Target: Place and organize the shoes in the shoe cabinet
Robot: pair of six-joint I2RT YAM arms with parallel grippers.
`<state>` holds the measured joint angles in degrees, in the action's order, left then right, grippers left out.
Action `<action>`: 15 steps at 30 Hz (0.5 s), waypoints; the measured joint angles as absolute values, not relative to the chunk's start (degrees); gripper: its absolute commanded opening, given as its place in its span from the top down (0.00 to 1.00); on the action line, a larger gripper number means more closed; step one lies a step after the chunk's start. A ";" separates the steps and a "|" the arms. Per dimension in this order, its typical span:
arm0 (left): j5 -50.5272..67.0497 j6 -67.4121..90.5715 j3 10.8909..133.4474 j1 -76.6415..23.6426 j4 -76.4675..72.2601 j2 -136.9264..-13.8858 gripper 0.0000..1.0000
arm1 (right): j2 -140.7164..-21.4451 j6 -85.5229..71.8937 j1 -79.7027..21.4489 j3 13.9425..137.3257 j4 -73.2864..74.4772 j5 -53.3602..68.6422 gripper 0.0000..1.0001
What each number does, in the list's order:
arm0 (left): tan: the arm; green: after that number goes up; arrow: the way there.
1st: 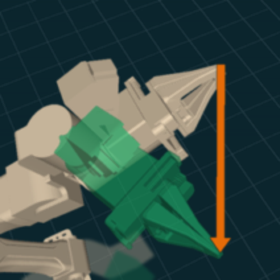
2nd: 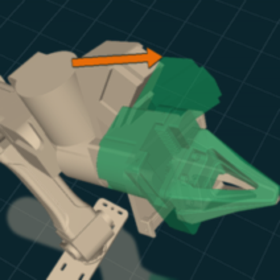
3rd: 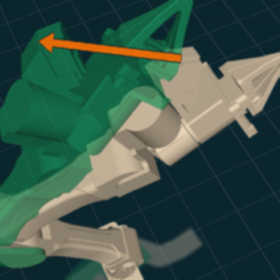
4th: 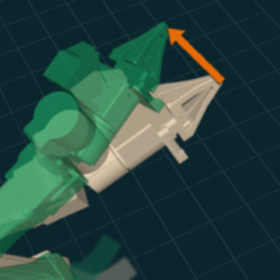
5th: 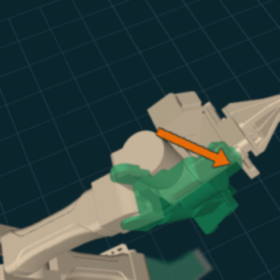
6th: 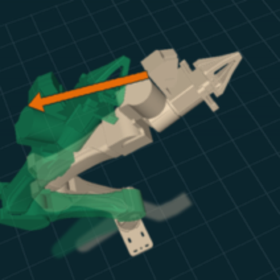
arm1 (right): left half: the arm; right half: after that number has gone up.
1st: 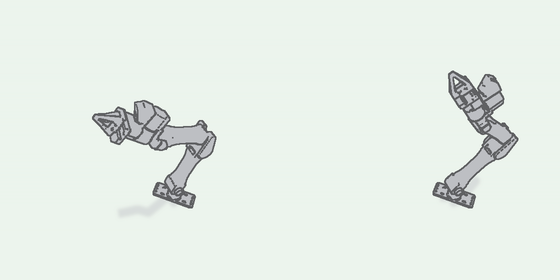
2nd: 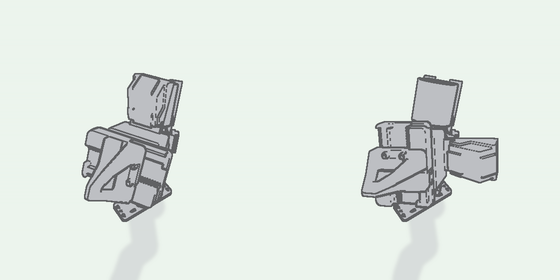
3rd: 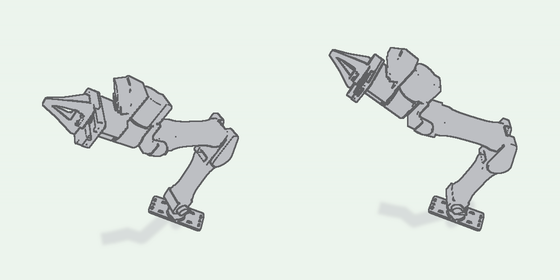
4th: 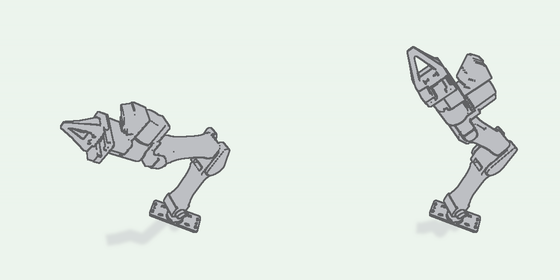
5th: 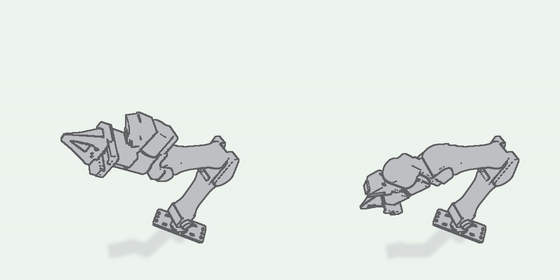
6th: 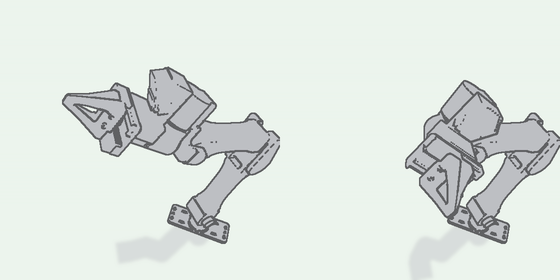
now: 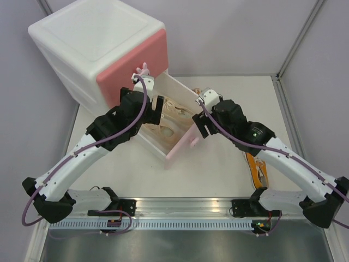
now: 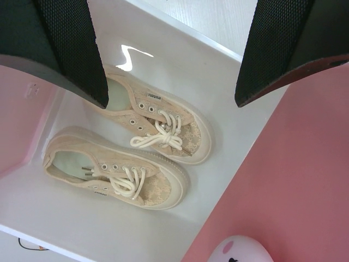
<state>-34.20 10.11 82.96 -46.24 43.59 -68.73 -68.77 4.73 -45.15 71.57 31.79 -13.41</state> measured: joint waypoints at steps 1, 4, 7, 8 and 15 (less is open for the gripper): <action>-34.15 10.11 83.02 -46.26 43.55 -68.99 0.00 | -67.18 4.12 -45.12 69.97 32.01 -13.65 0.19; -34.15 10.11 83.11 -46.24 43.42 -69.41 0.00 | -62.00 2.02 -45.12 64.79 33.61 -13.78 0.19; -34.13 10.11 83.31 -46.24 43.27 -69.56 0.00 | -58.63 0.03 -45.15 60.71 34.76 -12.95 0.19; -34.13 10.11 83.37 -46.26 43.16 -69.60 0.00 | -58.00 -0.58 -45.12 59.27 34.85 -12.29 0.19; -34.00 10.09 83.79 -46.26 43.13 -69.76 0.00 | -61.76 -3.03 -45.15 53.89 32.93 -5.43 0.20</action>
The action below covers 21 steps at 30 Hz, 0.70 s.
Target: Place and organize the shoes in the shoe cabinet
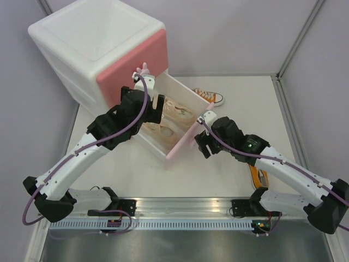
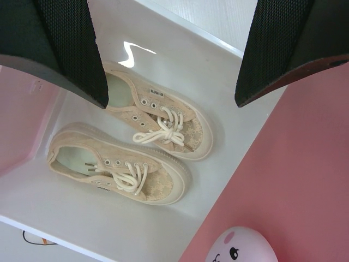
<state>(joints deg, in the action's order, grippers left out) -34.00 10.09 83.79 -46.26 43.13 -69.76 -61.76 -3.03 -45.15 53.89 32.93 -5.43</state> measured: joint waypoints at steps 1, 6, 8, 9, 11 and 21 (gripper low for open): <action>-34.00 10.09 83.85 -46.26 43.13 -69.76 0.00 | -62.98 -3.07 -45.15 53.89 32.25 -4.43 0.20; -34.02 10.07 84.14 -46.24 43.13 -69.76 0.00 | -68.86 -3.20 -45.15 54.89 28.23 0.03 0.20; -34.04 10.07 84.29 -46.26 43.16 -69.76 0.00 | -71.33 -3.20 -45.15 56.45 26.74 1.21 0.21; -34.04 10.07 84.40 -46.24 43.13 -69.76 0.00 | -72.34 -3.22 -45.12 57.41 26.13 1.67 0.20; -34.13 10.07 84.66 -46.26 43.13 -69.73 0.00 | -74.04 -2.96 -45.10 59.64 25.41 2.24 0.21; -34.52 10.07 84.82 -46.24 43.13 -69.52 0.00 | -80.23 -1.69 -44.56 71.09 27.18 3.68 0.21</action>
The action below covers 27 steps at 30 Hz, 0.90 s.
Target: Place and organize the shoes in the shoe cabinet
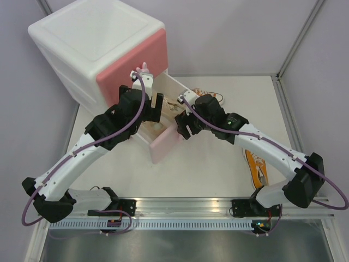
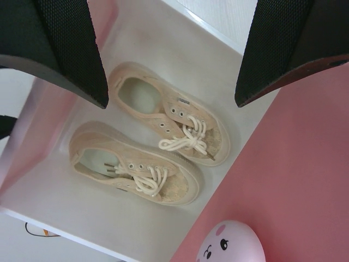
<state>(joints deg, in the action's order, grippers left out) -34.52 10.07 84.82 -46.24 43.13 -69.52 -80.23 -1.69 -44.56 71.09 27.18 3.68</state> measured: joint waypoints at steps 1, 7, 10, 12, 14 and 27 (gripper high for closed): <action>-34.57 10.07 84.82 -46.26 43.13 -69.47 0.00 | -80.99 -1.69 -44.25 72.23 26.57 3.68 0.21; -35.14 10.07 84.82 -46.24 43.13 -68.77 0.00 | -84.97 -1.69 -42.78 74.43 20.16 3.68 0.21; -35.83 10.07 84.82 -46.26 43.13 -68.20 0.00 | -86.91 -1.69 -42.37 74.63 18.44 3.75 0.21; -36.03 10.07 84.82 -46.24 43.16 -67.90 0.00 | -88.64 -1.69 -42.19 75.46 17.72 4.10 0.21; -36.10 10.07 84.82 -46.26 43.16 -67.72 0.00 | -90.72 -1.69 -42.13 76.88 16.67 4.32 0.21; -37.21 10.17 84.79 -46.26 44.60 -65.67 0.00 | -107.81 -7.53 -42.09 90.45 5.23 5.63 0.22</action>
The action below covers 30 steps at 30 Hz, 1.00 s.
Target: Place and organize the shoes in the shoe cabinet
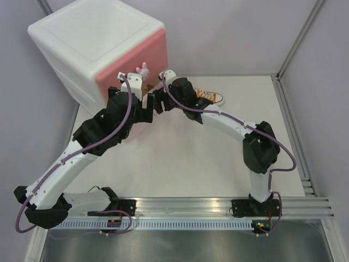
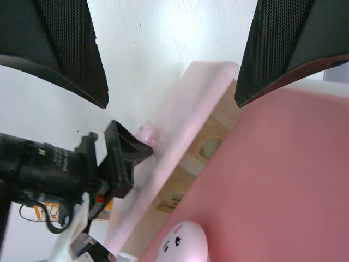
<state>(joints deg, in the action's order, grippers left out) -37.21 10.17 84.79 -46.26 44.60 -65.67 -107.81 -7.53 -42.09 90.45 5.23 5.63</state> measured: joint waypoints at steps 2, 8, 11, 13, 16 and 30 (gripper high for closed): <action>-37.28 10.26 84.79 -46.24 45.10 -64.66 0.00 | -111.00 -9.19 -42.09 93.21 2.98 5.85 0.23; -37.41 11.16 84.77 -46.24 47.24 -63.22 0.00 | -117.62 -12.58 -42.09 99.98 0.49 6.98 0.23; -37.39 11.33 84.64 -46.24 47.79 -63.22 0.00 | -118.69 -13.98 -42.09 101.54 1.23 7.81 0.23; -37.34 11.33 84.62 -46.26 47.92 -63.24 0.00 | -119.15 -14.83 -42.09 102.26 1.61 8.19 0.23; -37.32 11.31 84.62 -46.24 47.92 -63.48 0.00 | -119.61 -15.84 -42.15 102.69 1.69 8.80 0.23; -37.45 11.70 95.02 -44.64 47.35 -74.50 0.00 | -100.49 -15.40 -39.88 87.39 2.66 2.37 0.17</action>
<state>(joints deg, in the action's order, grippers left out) -37.45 11.70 95.02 -44.64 47.35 -74.50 -100.49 -15.40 -39.88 87.39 2.66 2.37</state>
